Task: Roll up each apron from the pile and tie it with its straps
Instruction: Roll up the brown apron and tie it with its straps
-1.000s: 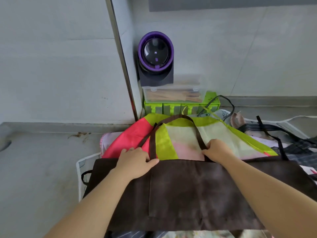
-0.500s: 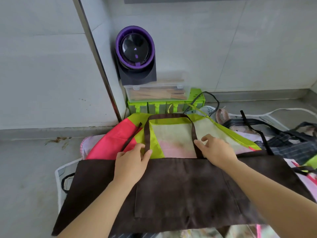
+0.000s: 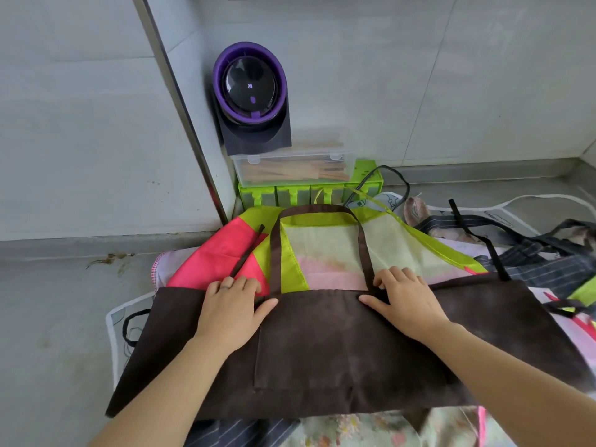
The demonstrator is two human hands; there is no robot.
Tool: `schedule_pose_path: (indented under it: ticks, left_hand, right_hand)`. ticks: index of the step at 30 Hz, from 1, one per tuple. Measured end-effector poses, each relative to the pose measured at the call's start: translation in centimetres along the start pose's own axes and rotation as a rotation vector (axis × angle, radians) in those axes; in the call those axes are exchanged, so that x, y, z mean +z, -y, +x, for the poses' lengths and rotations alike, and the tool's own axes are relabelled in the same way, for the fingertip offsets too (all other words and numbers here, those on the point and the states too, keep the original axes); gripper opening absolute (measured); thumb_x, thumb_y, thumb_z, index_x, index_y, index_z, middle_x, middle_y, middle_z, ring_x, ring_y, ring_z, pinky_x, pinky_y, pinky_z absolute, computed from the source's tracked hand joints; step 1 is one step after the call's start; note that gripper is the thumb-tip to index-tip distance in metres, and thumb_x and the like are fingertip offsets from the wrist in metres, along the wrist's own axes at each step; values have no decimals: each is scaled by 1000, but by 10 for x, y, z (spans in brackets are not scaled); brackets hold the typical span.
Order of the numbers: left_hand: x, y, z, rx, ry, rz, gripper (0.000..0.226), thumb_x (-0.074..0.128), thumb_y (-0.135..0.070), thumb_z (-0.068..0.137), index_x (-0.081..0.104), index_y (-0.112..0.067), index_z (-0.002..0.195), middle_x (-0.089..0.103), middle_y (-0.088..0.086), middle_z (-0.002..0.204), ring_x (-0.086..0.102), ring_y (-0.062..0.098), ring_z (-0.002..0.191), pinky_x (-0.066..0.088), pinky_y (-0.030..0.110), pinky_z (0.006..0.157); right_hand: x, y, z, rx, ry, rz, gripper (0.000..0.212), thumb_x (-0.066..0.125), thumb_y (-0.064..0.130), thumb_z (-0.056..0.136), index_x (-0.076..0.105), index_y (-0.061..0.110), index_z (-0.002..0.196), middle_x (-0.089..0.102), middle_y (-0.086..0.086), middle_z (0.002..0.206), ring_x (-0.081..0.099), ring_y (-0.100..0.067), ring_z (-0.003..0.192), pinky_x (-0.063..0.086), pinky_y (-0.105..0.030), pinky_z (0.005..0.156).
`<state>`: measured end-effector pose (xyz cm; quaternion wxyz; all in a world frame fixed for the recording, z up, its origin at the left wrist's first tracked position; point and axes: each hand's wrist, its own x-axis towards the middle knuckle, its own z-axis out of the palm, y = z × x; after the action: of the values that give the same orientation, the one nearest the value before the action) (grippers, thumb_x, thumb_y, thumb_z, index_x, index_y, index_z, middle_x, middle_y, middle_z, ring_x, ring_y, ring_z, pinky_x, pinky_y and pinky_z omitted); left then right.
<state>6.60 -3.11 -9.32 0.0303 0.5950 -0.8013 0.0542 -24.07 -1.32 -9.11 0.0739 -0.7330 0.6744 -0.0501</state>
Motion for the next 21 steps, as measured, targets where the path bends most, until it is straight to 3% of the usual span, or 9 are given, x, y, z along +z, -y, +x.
schedule_pose_path:
  ticks: [3,5,9,10,11,13,16,18,21]
  left_hand:
    - [-11,7,1,7,195,53,88,-5,-76,67,58,-24,100,60,-6,104,55,21,106,35,36,90]
    - [-19,11,3,66,277,26,87,-9,-76,63,52,-24,96,53,-7,101,55,19,105,33,32,87]
    - [-40,19,8,100,138,-96,48,35,-66,89,47,-19,89,63,-1,81,57,27,88,28,20,64]
    - [-44,21,10,113,53,-110,46,39,-63,87,51,-19,95,65,-2,81,58,26,87,32,17,71]
    - [-45,24,11,114,25,-86,48,40,-64,85,54,-21,102,66,-4,87,60,24,89,38,23,85]
    - [-42,23,9,88,68,-31,51,46,-63,84,55,-26,118,63,-5,109,57,23,107,29,44,109]
    - [-44,22,-4,-40,71,-120,47,53,-52,89,49,-30,130,51,-6,128,46,24,123,16,52,115]
    - [-48,22,-21,-109,1,-219,39,55,-45,91,51,-31,127,52,-7,127,48,24,120,19,50,114]
    - [-54,28,-52,-224,-130,-365,29,59,-34,91,59,-26,119,59,-4,120,55,24,111,28,45,108]
  right_hand:
    - [-11,5,5,43,92,37,49,43,72,81,45,25,98,59,6,100,56,-20,95,40,-29,78]
    - [-19,8,7,62,80,59,48,49,71,80,45,24,90,59,6,87,57,-19,84,38,-28,62]
    - [-33,8,7,140,-34,17,52,52,76,73,43,25,77,53,7,70,51,-18,68,34,-25,51]
    - [-35,8,9,155,-75,-12,52,53,76,72,45,24,77,55,6,70,52,-19,68,36,-27,54]
    - [-34,8,10,141,-149,-57,51,56,74,72,50,24,78,58,4,72,55,-21,70,37,-29,59]
    - [-26,11,11,54,-314,-164,46,69,62,70,62,19,84,64,-1,79,59,-28,77,42,-36,71]
    - [-21,42,-6,-111,-434,-35,35,65,51,76,67,19,91,65,0,88,60,-30,86,44,-41,80]
    - [-21,71,-31,-322,-364,101,41,51,56,78,65,24,98,63,5,95,59,-23,93,42,-37,86]
    - [-8,106,-71,-572,-196,66,58,52,61,72,58,27,119,59,6,116,54,-17,112,40,-40,103]
